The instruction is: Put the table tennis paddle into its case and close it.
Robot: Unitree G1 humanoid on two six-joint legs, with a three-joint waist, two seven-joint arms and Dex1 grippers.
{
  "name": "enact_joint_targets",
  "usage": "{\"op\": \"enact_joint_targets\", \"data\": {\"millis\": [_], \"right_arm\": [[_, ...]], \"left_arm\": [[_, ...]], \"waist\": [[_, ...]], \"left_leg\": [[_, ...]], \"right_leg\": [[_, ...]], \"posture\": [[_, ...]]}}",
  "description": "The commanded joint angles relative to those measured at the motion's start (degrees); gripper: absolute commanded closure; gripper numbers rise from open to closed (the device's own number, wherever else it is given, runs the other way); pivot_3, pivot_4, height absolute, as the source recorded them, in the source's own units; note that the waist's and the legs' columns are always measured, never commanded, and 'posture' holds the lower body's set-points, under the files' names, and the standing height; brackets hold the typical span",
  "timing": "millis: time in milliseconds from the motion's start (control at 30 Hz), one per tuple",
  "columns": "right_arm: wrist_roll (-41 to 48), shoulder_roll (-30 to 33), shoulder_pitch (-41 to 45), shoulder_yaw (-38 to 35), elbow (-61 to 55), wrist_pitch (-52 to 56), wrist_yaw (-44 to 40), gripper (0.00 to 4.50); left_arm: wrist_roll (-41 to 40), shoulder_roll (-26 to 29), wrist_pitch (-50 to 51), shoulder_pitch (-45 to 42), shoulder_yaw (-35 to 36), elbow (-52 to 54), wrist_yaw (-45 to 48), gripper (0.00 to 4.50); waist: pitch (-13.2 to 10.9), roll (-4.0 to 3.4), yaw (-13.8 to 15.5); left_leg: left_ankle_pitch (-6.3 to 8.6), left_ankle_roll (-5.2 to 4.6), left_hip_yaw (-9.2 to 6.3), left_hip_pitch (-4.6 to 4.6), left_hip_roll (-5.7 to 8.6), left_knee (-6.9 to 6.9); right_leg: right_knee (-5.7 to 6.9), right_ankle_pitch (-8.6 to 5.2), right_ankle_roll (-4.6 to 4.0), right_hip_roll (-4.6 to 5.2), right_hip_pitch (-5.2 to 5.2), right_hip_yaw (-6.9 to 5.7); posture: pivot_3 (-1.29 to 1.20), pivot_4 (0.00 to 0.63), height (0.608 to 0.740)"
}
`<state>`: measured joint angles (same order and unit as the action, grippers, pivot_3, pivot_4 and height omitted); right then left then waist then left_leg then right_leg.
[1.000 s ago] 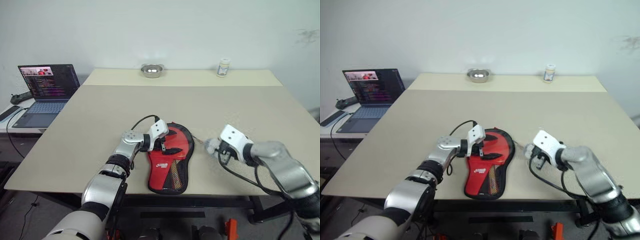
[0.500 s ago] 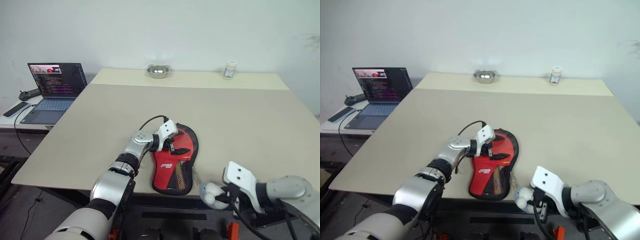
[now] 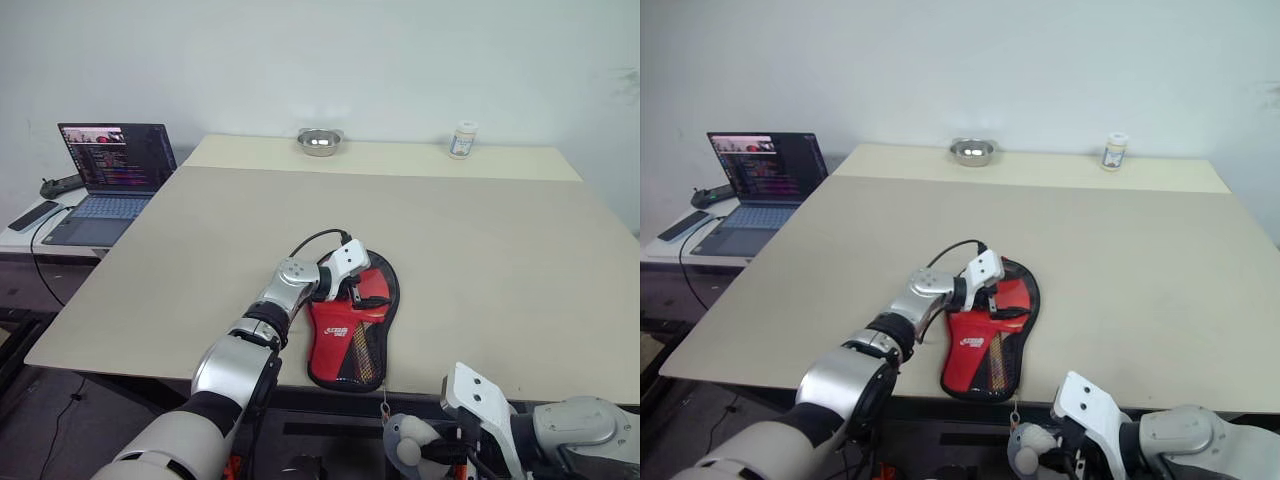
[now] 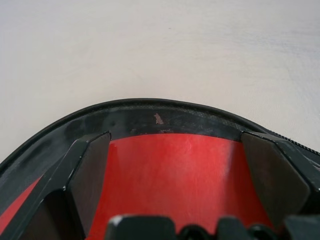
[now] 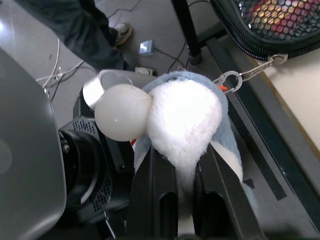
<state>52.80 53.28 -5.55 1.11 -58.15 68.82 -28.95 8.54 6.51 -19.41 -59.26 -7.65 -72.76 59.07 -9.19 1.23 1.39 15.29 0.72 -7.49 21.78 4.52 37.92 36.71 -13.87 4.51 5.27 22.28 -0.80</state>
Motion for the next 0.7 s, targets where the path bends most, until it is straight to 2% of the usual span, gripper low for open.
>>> {"op": "enact_joint_targets", "data": {"millis": [33, 367, 533, 600, 700], "right_arm": [[5.39, 1.34, 1.97, -3.46, -1.52, 0.79, 0.01, 3.58], [20.99, 7.68, 13.26, -12.89, 8.56, 0.74, -0.16, 0.1], [24.57, 7.32, 17.95, -10.69, 11.73, -0.45, 2.53, 0.05], [20.48, 5.56, 20.3, -8.65, 14.22, -2.02, 2.91, 0.05], [9.4, 2.94, 22.77, -3.9, 19.39, -7.46, 1.37, 0.05]], "left_arm": [[2.91, -0.37, -0.14, 1.56, -2.59, -1.87, 0.43, 0.0], [1.8, 1.73, -0.62, 3.99, -1.27, -1.22, -0.93, 0.0], [0.42, 2.75, -1.06, 5.13, -0.42, -0.3, -0.96, 0.0], [-0.88, 2.87, -1.4, 5.37, 0.42, 0.72, -0.07, 0.0], [-3.41, 3.55, -2.15, 5.57, 1.92, 3.51, 2.58, 0.0]], "waist": [[0.0, 0.0, 0.0], [-0.01, 0.02, -0.07], [0.0, 0.02, -0.18], [0.0, 0.03, -0.35], [-0.01, 0.03, -0.75]], "left_leg": [[0.0, 0.0, 0.0, 0.0, 0.0, 0.0], [0.02, -0.03, 0.03, -0.03, -0.05, -0.02], [0.02, -0.04, 0.05, -0.04, -0.07, -0.01], [0.02, -0.04, 0.08, -0.06, -0.09, -0.02], [0.02, -0.03, 0.1, -0.07, -0.1, -0.02]], "right_leg": [[0.0, 0.0, 0.0, 0.0, 0.0, -0.01], [0.0, 0.0, 0.0, -0.02, 0.0, 0.0], [0.0, 0.0, -0.01, -0.03, 0.0, 0.03], [0.02, 0.0, -0.01, -0.03, 0.0, 0.05], [0.03, 0.0, 0.0, -0.05, 0.02, 0.06]], "posture": [[0.0, 0.15, 0.74], [0.0, 0.15, 0.74], [0.0, 0.15, 0.74], [0.0, 0.15, 0.74], [0.0, 0.15, 0.74]]}}
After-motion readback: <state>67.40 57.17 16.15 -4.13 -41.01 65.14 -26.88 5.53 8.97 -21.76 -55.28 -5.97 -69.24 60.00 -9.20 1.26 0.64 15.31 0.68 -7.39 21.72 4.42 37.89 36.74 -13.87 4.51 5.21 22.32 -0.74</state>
